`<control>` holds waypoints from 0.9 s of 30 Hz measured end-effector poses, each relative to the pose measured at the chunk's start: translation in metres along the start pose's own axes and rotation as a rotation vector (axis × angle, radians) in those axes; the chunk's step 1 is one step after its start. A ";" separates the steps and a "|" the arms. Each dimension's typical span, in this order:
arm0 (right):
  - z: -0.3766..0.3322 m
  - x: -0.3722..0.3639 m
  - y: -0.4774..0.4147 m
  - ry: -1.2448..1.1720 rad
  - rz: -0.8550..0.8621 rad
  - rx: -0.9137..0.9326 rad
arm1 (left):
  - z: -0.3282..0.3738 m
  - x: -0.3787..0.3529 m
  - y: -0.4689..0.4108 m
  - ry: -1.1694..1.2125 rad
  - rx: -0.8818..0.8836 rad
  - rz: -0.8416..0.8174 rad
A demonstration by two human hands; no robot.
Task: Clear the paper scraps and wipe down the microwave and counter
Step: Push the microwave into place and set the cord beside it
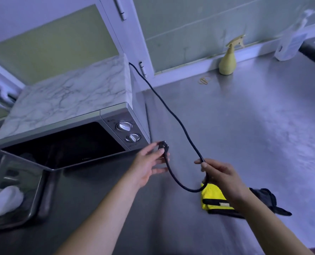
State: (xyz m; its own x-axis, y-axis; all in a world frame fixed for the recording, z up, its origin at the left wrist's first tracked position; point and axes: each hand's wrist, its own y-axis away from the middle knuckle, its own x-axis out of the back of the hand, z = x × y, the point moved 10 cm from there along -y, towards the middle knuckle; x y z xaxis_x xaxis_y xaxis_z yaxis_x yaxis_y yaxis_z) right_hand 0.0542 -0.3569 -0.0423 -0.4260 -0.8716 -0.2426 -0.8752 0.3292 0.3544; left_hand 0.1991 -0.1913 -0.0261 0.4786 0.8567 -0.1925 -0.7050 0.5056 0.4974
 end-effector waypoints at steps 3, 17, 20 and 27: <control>-0.028 -0.015 0.009 0.203 -0.051 0.147 | 0.007 -0.023 -0.003 -0.107 0.012 -0.051; -0.016 -0.009 0.010 0.497 0.049 0.141 | 0.020 -0.065 0.001 -0.147 0.070 -0.136; -0.011 -0.023 0.011 0.501 -0.027 0.108 | 0.026 -0.062 0.002 -0.231 0.071 -0.069; -0.010 -0.003 -0.016 0.651 0.075 -0.057 | 0.059 -0.068 0.001 -0.354 -0.032 -0.087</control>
State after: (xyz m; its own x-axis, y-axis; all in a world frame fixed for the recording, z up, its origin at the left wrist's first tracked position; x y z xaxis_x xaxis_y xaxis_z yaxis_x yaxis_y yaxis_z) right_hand 0.0721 -0.3633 -0.0384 -0.2437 -0.8948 0.3741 -0.8275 0.3930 0.4011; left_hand 0.1969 -0.2554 0.0375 0.6850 0.7247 0.0745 -0.6670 0.5828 0.4641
